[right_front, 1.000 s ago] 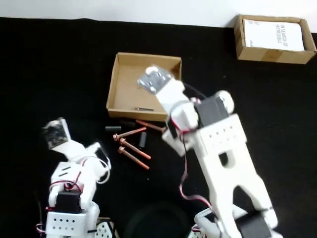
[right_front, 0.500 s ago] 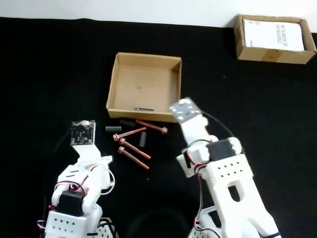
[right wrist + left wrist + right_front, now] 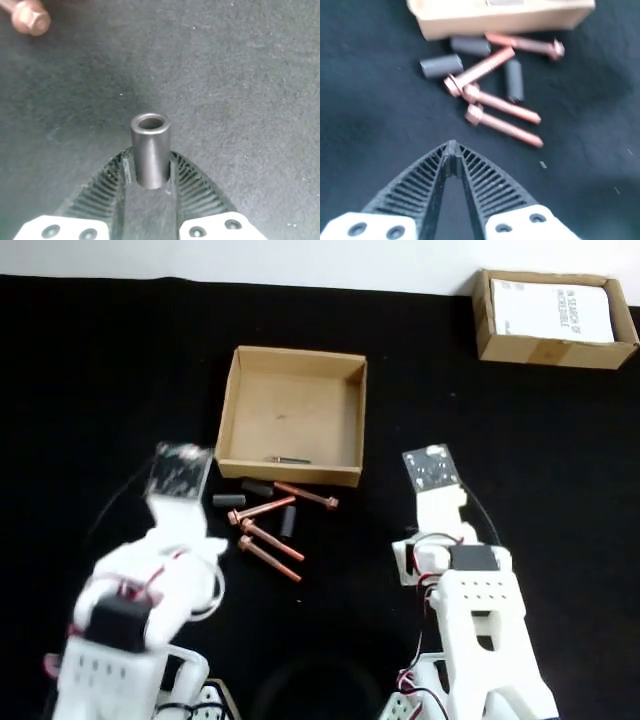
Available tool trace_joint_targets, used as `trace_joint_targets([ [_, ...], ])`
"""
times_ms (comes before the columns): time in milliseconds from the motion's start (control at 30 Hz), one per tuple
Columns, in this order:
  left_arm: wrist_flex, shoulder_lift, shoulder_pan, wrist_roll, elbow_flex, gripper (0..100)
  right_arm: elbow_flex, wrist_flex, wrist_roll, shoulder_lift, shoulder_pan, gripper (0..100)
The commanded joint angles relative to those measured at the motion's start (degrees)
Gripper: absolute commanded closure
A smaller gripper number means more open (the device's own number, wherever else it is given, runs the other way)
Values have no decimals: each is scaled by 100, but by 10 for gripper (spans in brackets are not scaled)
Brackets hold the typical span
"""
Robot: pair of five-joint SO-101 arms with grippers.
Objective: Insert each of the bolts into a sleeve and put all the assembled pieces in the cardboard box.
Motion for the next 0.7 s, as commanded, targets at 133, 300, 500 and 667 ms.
trace_joint_targets([
  [133,1644,3829,1587,2426,-2923,991,655,-1165,-53,-145,101,991],
  [300,1899,5877,1719,3358,-4040,990,1200,-1824,-53,-145,101,991],
  [500,2004,7732,1701,3692,-5174,990,1842,-2712,-431,-163,101,991],
  [667,2136,8699,1402,3824,-5736,986,1965,-2967,-431,-145,101,991],
])
